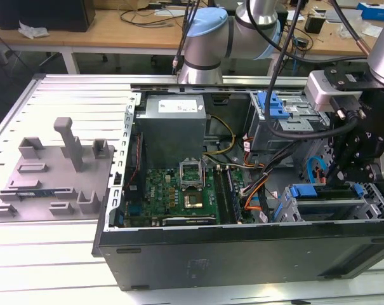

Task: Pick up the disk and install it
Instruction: 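Insert the second disk wire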

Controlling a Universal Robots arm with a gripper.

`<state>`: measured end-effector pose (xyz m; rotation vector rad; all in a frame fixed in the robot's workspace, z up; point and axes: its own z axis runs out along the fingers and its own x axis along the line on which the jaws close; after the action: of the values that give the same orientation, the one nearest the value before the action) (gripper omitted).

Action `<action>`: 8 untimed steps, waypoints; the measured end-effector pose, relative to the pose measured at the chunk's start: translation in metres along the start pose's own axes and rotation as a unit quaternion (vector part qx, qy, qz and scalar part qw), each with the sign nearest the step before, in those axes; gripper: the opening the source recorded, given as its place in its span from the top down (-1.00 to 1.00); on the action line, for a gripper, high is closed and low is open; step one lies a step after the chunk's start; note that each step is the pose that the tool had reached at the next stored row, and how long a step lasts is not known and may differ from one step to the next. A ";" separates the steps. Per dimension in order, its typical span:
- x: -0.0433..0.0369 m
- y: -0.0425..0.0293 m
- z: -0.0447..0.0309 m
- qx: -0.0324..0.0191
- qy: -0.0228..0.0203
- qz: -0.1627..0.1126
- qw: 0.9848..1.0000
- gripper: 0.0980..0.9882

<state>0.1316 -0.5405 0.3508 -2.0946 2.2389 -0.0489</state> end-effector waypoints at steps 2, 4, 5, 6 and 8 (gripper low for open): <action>0.0000 0.0000 0.0006 0.000 0.000 0.000 1.000 0.86; 0.0000 -0.0001 0.0009 0.000 0.000 0.000 1.000 0.86; 0.0000 -0.0001 0.0011 0.000 0.000 0.000 1.000 0.86; 0.0000 -0.0001 0.0012 0.000 0.000 0.000 1.000 0.86; 0.0001 -0.0001 0.0014 0.000 0.000 0.000 1.000 0.86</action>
<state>0.1318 -0.5405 0.3494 -2.0943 2.2386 -0.0490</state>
